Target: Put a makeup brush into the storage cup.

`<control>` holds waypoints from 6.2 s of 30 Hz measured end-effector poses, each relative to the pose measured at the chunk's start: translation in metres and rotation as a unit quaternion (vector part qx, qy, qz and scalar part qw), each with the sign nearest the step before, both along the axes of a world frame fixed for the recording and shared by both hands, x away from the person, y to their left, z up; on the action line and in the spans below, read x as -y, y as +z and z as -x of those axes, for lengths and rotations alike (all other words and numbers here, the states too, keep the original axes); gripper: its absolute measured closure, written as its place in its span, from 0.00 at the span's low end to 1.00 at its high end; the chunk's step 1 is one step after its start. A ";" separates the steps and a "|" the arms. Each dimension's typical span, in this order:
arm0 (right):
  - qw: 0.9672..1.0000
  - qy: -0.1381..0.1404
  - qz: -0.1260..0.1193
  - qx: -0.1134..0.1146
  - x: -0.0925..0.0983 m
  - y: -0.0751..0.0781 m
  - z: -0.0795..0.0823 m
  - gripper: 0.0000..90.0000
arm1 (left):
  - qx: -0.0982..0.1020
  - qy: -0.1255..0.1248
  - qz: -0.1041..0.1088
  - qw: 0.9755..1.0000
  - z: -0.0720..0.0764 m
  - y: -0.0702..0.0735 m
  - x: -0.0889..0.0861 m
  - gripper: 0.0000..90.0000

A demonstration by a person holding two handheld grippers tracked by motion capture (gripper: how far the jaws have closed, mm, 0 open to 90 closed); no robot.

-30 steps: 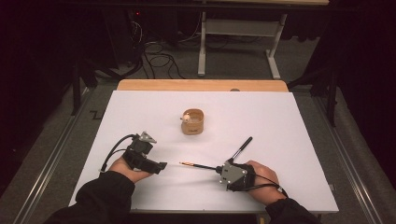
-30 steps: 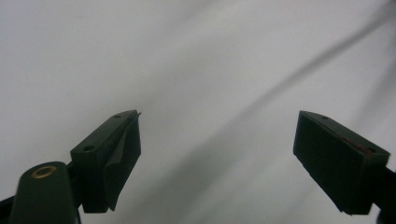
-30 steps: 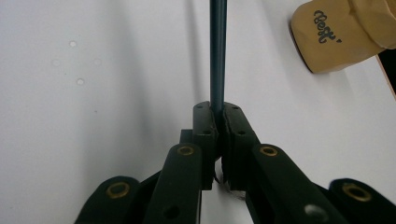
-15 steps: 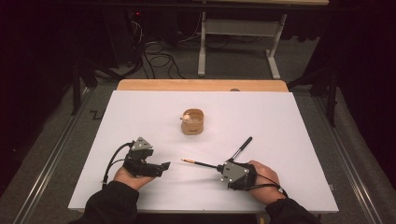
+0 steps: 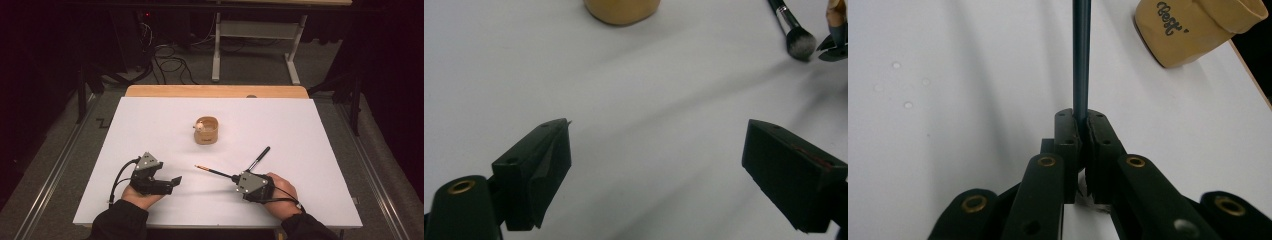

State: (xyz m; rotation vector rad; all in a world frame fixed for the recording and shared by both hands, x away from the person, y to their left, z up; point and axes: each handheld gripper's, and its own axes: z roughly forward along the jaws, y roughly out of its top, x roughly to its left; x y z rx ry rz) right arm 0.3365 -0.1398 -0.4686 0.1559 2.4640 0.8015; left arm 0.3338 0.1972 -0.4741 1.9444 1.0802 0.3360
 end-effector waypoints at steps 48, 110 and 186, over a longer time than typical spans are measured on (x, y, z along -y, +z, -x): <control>0.974 -0.082 -0.205 -0.044 0.013 0.013 -0.007 0.97 | 0.075 -0.008 0.068 0.995 0.007 0.004 0.003 0.15; 0.967 -0.078 -0.240 -0.026 -0.004 0.017 -0.009 0.97 | 0.101 -0.074 0.133 0.983 -0.005 0.045 0.064 0.21; 0.979 -0.028 -0.198 -0.044 -0.029 0.001 0.006 0.97 | 0.081 -0.110 0.248 0.959 -0.001 0.032 0.047 0.91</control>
